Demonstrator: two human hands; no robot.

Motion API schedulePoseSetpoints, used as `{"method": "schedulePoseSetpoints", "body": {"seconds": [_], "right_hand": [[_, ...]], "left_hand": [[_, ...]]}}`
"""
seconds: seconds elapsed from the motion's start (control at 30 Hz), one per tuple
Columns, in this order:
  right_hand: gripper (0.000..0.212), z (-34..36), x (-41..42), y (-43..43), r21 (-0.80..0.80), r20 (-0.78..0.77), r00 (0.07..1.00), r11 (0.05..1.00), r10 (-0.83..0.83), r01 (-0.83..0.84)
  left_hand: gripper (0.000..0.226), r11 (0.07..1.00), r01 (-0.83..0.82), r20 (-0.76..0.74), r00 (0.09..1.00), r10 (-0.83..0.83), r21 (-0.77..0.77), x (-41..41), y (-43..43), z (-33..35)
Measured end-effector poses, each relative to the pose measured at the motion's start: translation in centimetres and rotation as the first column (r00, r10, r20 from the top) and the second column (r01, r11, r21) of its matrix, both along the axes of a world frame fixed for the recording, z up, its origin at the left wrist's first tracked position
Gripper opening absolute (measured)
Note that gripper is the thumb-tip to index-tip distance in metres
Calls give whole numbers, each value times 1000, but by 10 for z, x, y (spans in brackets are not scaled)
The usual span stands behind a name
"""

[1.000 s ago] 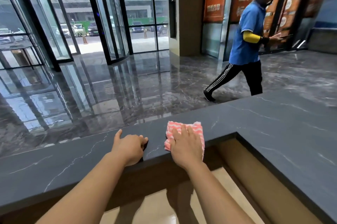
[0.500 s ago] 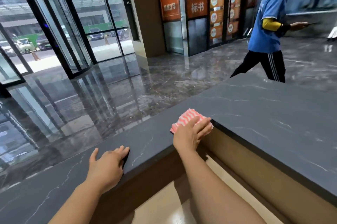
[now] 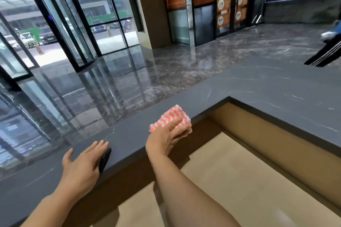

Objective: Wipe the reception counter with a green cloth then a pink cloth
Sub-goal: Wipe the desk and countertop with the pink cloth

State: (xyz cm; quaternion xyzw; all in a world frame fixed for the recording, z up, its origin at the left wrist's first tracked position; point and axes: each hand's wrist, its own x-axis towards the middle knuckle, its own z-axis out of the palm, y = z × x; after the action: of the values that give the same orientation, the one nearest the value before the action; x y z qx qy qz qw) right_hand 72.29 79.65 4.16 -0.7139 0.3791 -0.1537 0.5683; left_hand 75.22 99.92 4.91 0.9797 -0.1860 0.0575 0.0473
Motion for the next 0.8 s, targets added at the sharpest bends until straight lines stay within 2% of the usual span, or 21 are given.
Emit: {"method": "schedulePoseSetpoints", "body": {"seconds": [0.2, 0.37, 0.5, 0.63, 0.8], "right_hand": [[87, -4, -17, 119, 23, -25, 987, 987, 158, -157], [96, -10, -22, 164, 33, -47, 975, 976, 216, -215], [95, -12, -18, 151, 45, -34, 977, 977, 211, -209], [95, -10, -7, 112, 45, -31, 992, 992, 123, -121], [92, -9, 8, 54, -30, -63, 998, 999, 22, -24]], "left_hand": [[67, 993, -112, 30, 993, 111, 23, -30, 78, -8], [69, 983, -178, 41, 984, 176, 45, -44, 115, -8], [70, 989, -147, 62, 987, 146, 9, -44, 107, -6], [71, 997, -76, 91, 993, 77, -15, -41, 85, -10], [72, 999, -11, 87, 996, 14, -33, -34, 51, -5]]}}
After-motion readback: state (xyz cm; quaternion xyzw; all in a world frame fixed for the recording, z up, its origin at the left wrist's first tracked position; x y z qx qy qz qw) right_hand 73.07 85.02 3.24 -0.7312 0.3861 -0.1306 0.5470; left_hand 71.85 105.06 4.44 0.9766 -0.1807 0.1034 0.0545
